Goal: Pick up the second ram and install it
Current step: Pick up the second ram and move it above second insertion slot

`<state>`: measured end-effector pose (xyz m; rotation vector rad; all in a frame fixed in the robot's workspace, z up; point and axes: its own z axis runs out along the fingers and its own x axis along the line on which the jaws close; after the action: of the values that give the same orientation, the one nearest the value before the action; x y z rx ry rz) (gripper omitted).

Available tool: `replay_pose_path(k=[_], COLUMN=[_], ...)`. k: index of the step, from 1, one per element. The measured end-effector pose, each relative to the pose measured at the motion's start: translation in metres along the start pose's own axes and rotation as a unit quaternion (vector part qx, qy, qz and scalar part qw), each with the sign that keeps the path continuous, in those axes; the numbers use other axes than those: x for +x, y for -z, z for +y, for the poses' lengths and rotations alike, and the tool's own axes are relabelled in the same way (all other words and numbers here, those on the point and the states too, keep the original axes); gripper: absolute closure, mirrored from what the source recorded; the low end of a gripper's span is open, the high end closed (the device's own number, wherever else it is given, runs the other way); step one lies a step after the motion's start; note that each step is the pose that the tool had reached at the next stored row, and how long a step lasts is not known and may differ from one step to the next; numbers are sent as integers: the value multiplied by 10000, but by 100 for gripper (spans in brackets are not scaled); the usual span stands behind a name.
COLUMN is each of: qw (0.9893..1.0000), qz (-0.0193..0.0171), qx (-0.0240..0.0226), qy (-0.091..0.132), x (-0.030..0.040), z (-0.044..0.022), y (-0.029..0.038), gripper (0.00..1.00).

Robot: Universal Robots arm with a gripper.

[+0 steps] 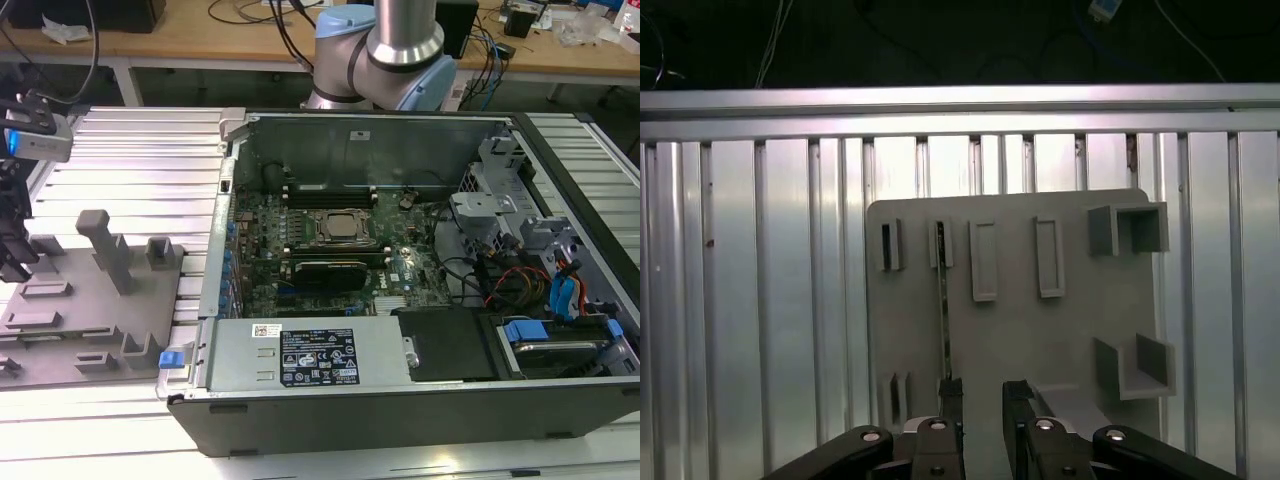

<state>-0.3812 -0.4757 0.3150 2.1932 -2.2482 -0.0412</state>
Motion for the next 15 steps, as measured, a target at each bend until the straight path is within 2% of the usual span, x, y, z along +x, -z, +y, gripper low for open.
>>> replay_pose_path(k=[8, 9, 15], qw=[10000, 10000, 10000], qz=[0, 0, 0], qx=[0, 0, 0], qy=[0, 0, 0], x=[11, 15, 21], z=[24, 30, 40], y=[-64, -88, -124], gripper=[70, 70, 70])
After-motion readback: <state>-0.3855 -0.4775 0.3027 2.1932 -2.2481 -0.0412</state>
